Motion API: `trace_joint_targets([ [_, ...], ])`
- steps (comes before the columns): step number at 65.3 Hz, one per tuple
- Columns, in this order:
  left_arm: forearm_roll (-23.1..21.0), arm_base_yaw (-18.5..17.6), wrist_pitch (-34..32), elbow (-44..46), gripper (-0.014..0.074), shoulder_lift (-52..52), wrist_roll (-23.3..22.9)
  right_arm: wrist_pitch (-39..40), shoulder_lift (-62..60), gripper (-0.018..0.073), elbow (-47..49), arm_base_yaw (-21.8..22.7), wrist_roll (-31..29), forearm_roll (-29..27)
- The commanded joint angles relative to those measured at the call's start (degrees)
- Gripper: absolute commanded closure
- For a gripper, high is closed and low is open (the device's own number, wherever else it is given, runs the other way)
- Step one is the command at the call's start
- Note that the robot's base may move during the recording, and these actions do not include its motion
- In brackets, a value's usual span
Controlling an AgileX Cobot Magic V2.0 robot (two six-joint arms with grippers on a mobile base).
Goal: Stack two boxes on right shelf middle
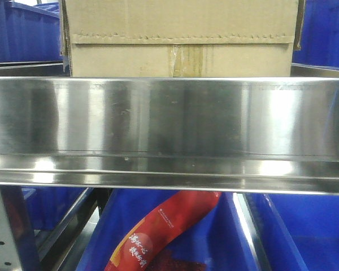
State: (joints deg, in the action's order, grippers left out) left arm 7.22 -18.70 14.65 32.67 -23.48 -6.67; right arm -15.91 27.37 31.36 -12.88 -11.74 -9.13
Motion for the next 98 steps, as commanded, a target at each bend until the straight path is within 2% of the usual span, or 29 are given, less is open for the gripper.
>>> trace_joint_targets([
  [1,-0.41,0.13,-1.03,-0.24,0.0707,0.32,0.06,1.36,-0.23,0.0721,-0.14,0.08,-0.47,0.53],
  [11,-0.41,0.22,-0.77,-0.65,0.0707,0.44,0.06,1.36,-0.23,0.0721,-0.14,0.08,-0.47,0.53],
  [16,-0.61,1.91,0.17,-1.48,0.0707,1.38,0.06,1.36,-0.23,0.0721,-0.14,0.08,-0.47,0.53],
  [23,-3.30,6.76,-0.54,-4.29,0.0707,4.11,1.28,1.36,-0.23,0.0721,-0.14,0.08,-0.47,0.53],
  [32,-7.22,13.60,-4.38,-11.50,0.0707,10.60,6.16,1.36,-0.23,0.0721,-0.14,0.08,-0.47,0.53],
  [44,-8.59,18.75,-8.29,-22.63,0.0707,19.26,6.22,1.36,-0.23,0.0721,-0.14,0.08,-0.47,0.53],
  [54,-8.59,19.15,-12.02,-31.03,0.0707,23.48,6.22,1.36,-0.23,0.0721,-0.14,0.08,-0.47,0.53],
  [59,-8.59,19.15,-17.62,-32.67,0.0707,23.48,6.22,1.26,-0.22,0.0721,-0.14,0.08,-0.47,0.53],
  [62,-8.59,19.15,-14.27,-32.67,0.0707,23.48,6.22,1.39,-0.22,0.0721,-0.14,0.08,-0.47,0.53],
  [98,-8.59,19.15,-14.28,-32.67,0.0707,23.48,6.22,1.39,-0.22,0.0721,-0.14,0.08,-0.47,0.53],
])
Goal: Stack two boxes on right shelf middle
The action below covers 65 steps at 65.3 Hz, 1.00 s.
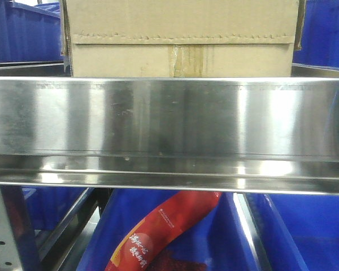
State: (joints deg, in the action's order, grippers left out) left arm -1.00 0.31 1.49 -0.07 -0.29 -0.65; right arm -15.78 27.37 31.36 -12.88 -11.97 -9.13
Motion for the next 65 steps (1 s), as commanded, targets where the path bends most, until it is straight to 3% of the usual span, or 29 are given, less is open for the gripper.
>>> trace_joint_targets([
  [1,-0.38,0.13,-1.12,0.07,0.0707,0.29,0.19,1.25,-0.22,0.0721,-0.14,0.08,-0.24,0.53],
  [19,-0.38,0.13,-1.12,0.07,0.0707,0.29,0.19,1.13,-0.22,0.0721,-0.14,0.08,-0.24,0.53],
  [33,-0.38,0.13,-1.12,0.07,0.0707,0.29,0.19,0.40,-2.53,0.0721,-1.30,2.91,4.55,0.15],
  [52,-0.38,0.13,-1.12,0.07,0.0707,0.29,0.19,3.62,-16.95,0.0721,-15.39,13.60,5.09,0.30],
  [65,-0.38,0.13,-1.12,0.07,0.0707,0.29,0.19,6.41,-27.17,0.0721,-25.95,14.93,5.09,0.69],
])
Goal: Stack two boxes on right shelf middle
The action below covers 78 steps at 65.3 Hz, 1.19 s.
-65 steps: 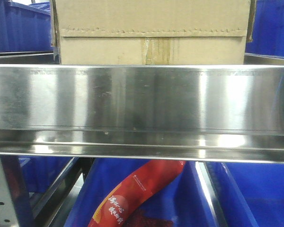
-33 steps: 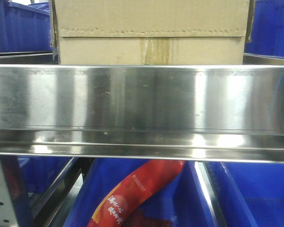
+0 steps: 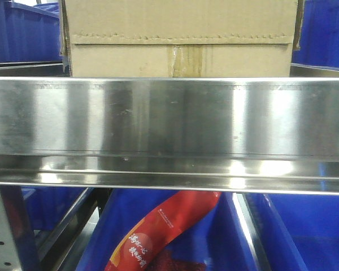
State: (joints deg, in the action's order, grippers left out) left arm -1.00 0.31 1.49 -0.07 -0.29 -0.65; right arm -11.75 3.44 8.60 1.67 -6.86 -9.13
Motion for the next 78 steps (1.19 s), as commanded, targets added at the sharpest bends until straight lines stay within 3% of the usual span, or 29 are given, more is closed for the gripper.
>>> trace_joint_targets([
  [1,-0.38,0.13,-1.12,0.07,0.0707,0.29,0.19,2.38,-3.44,0.0721,-3.79,0.38,-0.02,0.84],
  [16,-0.38,0.13,-1.12,0.07,0.0707,0.29,0.19,8.37,-3.44,0.0721,-8.60,0.47,-0.02,2.59],
  [78,-0.38,0.13,-1.12,0.07,0.0707,0.29,0.19,6.88,-3.44,0.0721,-8.60,0.47,-0.02,2.59],
])
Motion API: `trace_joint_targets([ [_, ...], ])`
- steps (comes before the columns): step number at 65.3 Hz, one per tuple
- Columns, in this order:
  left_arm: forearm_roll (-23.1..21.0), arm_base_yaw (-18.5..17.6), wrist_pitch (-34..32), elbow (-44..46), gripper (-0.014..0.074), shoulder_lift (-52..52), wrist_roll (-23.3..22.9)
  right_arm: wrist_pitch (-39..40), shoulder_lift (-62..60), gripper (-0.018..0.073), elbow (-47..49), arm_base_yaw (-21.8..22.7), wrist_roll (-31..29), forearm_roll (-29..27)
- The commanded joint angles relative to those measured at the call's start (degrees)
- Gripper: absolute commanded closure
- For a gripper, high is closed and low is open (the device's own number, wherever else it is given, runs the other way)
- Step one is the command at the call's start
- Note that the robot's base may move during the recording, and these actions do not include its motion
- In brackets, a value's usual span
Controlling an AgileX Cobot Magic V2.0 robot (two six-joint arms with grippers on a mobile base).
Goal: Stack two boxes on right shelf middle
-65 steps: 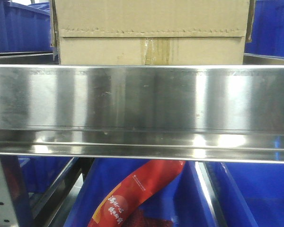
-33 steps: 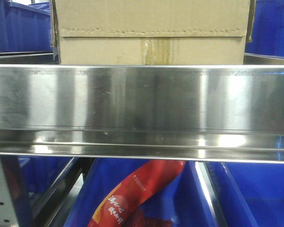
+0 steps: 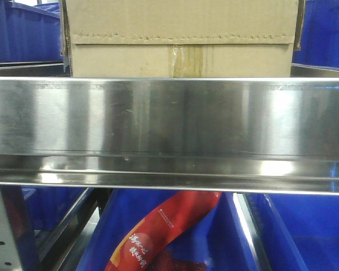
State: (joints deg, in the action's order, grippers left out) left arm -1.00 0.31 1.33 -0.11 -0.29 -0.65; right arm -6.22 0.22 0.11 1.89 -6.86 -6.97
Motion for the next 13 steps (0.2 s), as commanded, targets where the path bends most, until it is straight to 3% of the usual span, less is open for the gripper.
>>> trace_joint_targets([
  [1,-0.38,0.13,-0.97,0.11,0.0707,0.29,0.19,1.35,-0.22,0.0721,-0.11,0.25,-0.02,0.43],
  [13,-0.38,0.13,-0.97,0.11,0.0707,0.29,0.19,1.35,-0.22,0.0721,-0.11,0.25,-0.02,0.43],
])
